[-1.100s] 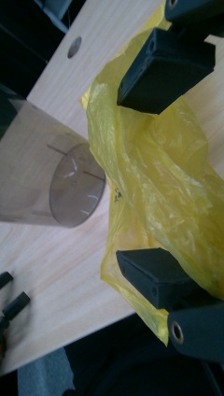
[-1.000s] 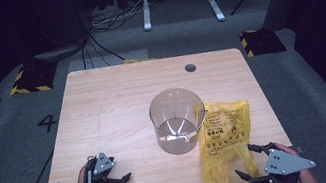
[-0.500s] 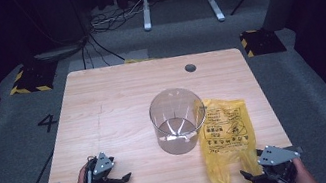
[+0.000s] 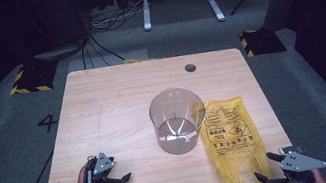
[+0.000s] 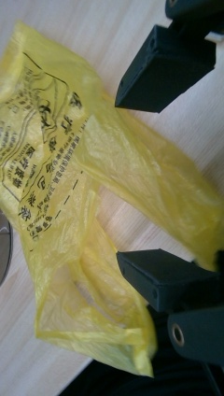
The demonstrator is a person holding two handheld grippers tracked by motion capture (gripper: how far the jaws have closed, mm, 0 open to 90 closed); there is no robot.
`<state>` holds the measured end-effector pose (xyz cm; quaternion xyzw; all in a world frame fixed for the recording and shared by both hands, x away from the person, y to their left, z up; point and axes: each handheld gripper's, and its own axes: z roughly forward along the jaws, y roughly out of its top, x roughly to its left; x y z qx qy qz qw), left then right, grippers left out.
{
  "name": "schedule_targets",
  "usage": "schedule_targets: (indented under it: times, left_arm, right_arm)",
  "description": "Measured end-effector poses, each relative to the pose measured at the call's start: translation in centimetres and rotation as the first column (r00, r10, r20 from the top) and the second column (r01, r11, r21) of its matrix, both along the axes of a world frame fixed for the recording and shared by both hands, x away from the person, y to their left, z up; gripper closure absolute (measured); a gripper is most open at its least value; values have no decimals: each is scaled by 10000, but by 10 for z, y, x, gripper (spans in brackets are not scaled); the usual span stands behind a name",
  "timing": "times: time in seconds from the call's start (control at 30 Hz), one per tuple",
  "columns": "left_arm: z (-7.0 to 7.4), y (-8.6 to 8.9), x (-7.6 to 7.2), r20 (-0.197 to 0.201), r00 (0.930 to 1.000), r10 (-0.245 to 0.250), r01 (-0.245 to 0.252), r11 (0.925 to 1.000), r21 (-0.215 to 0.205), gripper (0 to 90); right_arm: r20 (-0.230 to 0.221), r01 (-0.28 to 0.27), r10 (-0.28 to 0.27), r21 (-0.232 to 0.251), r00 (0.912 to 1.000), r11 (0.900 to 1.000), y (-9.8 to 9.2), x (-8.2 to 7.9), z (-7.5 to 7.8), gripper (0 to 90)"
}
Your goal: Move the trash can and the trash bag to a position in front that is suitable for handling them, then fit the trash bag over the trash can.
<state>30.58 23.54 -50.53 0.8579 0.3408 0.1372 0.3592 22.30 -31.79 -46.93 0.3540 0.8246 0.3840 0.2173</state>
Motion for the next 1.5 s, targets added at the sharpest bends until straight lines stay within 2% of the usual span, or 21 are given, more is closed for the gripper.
schedule_targets:
  times: [0.03, 0.2, 0.3, 0.4, 0.47, 0.5, 0.53, 0.63, 0.7, 0.73, 0.77, 0.8, 0.87, 1.0, 1.1, 1.17, 1.2, 1.23, 1.33, 1.4, 1.5]
  left_arm:
    - [0, 0, 0, -1, 10000, 4, -4, 10000, -5, 140]
    - [0, 1, 0, 87, 10000, 14, -14, 10000, 83, 141]
    - [0, 1, 0, 89, 10000, 13, -14, 10000, 79, 141]
    - [0, 1, 0, 85, 10000, 18, -18, 10000, 76, 141]
    - [0, 1, 0, 86, 10000, 15, -15, 10000, 76, 141]
    - [0, 1, 0, 85, 10000, 20, -21, 10000, 74, 141]
    - [0, 1, 0, 90, 10000, 14, -14, 10000, 84, 141]
    - [0, 1, 0, 86, 10000, 20, -20, 10000, 74, 141]
    - [0, 1, 0, 87, 10000, 17, -17, 10000, 74, 140]
    - [0, 1, 0, 88, 10000, 17, -17, 10000, 78, 140]
    - [0, 1, 0, 86, 10000, 14, -15, 10000, 77, 141]
    - [0, 1, 0, 85, 10000, 19, -20, 10000, 72, 141]
    - [0, 1, 0, 63, 10000, 13, -13, 10000, 64, 140]
    - [0, 0, 0, 17, 10000, 20, -20, 10000, 11, 139]
    - [0, 0, 0, 18, 10000, 21, -21, 10000, 12, 140]
    - [0, 0, 0, 2, 10000, 8, -8, 10000, -3, 139]
    - [0, 0, 0, 19, 10000, 14, -14, 10000, 21, 140]
    - [0, 0, 0, 20, 10000, 17, -17, 10000, 14, 140]
    - [0, 0, 0, 20, 10000, 22, -22, 10000, 17, 140]
    - [0, 0, 0, 19, 10000, 23, -23, 10000, 14, 140]
    - [0, 0, 0, 14, 10000, 20, -20, 10000, -2, 139]
  right_arm:
    - [0, 0, 0, 0, 10000, 10000, 0, 0, 0, 209]
    - [776, -351, 345, 57, 9964, 9994, -8, -11, 13, 210]
    - [914, -388, 363, 256, 9952, 9989, -10, -15, 20, 210]
    - [1143, -395, 384, 78, 9927, 9992, -11, -17, 24, 218]
    - [1448, -438, 424, 66, 9886, 9990, -13, -18, 28, 235]
    - [1704, -617, 617, -51, 9834, 9981, -18, -17, 33, 238]
    - [1704, -617, 617, -51, 9834, 9981, -18, -17, 33, 238]
    - [1881, -484, 509, -179, 9808, 9987, -27, -6, 36, 256]
    - [2016, -297, 389, -484, 9787, 9984, -34, 7, 35, 263]
    - [1914, -382, 451, -398, 9805, 9985, -42, 22, 33, 272]
    - [1880, -314, 411, -544, 9813, 9980, -44, 30, 31, 276]
    - [1880, -314, 411, -544, 9813, 9980, -44, 30, 31, 276]
    - [1615, -216, 339, -772, 9863, 9968, -45, 45, 25, 281]
    - [1352, -774, 865, -713, 9870, 9944, -38, 69, 17, 287]
    - [1256, -1443, 1551, -910, 9799, 9853, -27, 79, 14, 280]
    - [1142, -2049, 2148, -926, 9700, 9744, -20, 83, 11, 276]
    - [847, -2636, 2711, -905, 9588, 9604, -12, 88, 6, 262]
    - [847, -2636, 2711, -905, 9588, 9604, -12, 88, 6, 262]
    - [376, -3186, 3258, -1303, 9447, 9389, -1, 93, -3, 256]
    - [-94, -3521, 3537, -1236, 9353, 9278, 2, 97, -12, 255]
    - [-325, -3513, 3499, -1179, 9362, 9288, 1, 97, -18, 255]
